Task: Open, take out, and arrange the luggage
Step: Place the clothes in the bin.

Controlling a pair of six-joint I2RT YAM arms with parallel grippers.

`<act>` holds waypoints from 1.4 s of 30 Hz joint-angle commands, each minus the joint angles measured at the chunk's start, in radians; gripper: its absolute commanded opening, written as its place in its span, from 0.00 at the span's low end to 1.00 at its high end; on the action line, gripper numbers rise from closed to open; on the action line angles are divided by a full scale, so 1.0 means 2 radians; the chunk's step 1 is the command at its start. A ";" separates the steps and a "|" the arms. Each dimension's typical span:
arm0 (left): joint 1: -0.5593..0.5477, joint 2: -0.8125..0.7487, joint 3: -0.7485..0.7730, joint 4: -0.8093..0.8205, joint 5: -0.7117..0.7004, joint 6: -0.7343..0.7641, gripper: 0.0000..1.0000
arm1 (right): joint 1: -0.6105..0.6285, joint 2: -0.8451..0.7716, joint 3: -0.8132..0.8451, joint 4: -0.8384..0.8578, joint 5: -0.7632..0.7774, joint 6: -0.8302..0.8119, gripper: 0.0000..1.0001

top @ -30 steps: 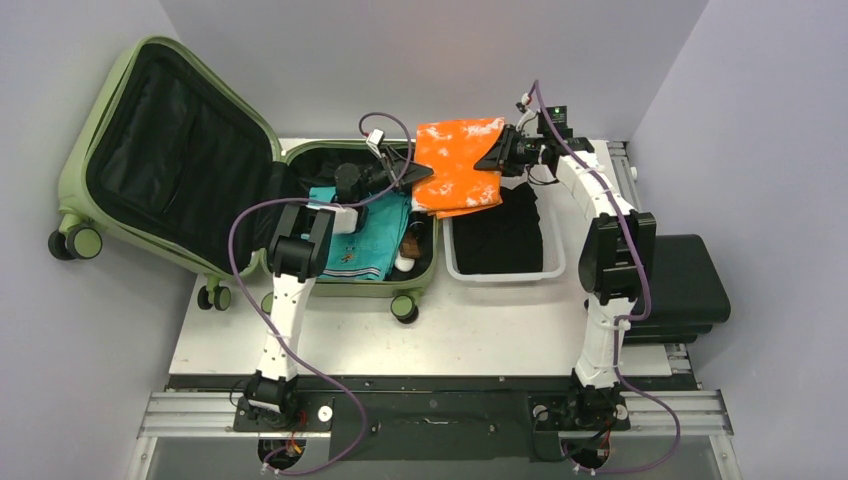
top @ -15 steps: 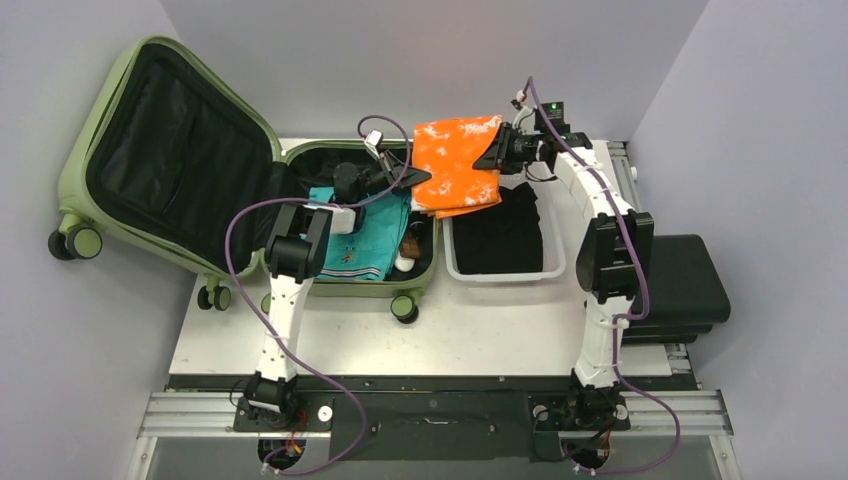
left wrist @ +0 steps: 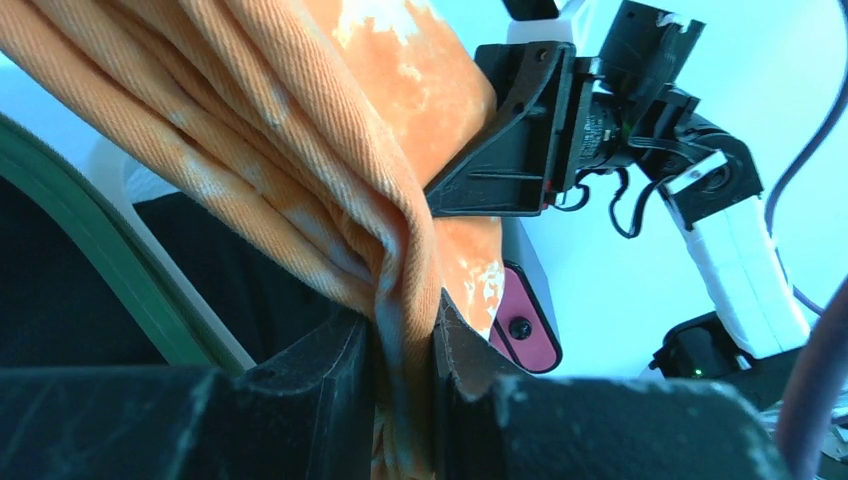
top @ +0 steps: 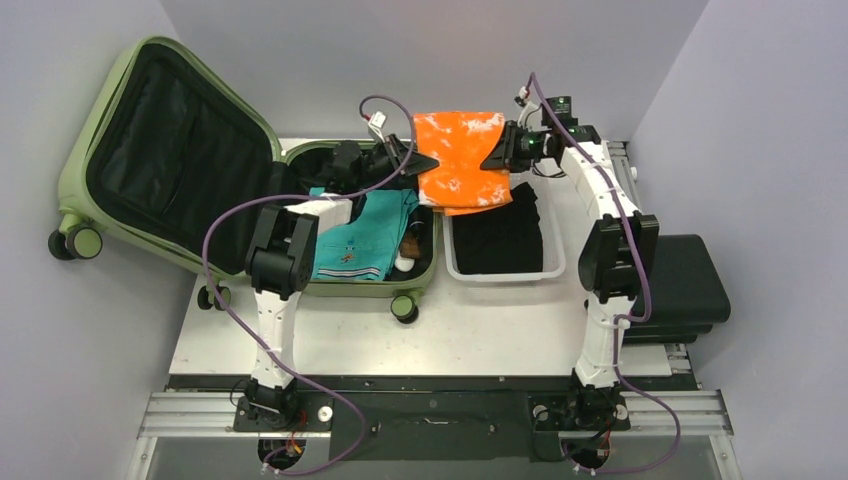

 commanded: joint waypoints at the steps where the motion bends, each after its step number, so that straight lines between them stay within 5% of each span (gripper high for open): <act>1: -0.029 -0.050 -0.011 -0.036 -0.018 0.047 0.00 | -0.012 -0.031 0.003 -0.008 0.002 -0.041 0.00; 25: -0.125 0.075 0.121 -0.229 -0.025 0.180 0.00 | -0.084 -0.047 -0.130 -0.050 0.036 -0.156 0.00; 42: -0.116 0.008 0.065 -0.188 -0.008 0.138 0.00 | -0.052 -0.076 -0.149 -0.069 0.025 -0.170 0.00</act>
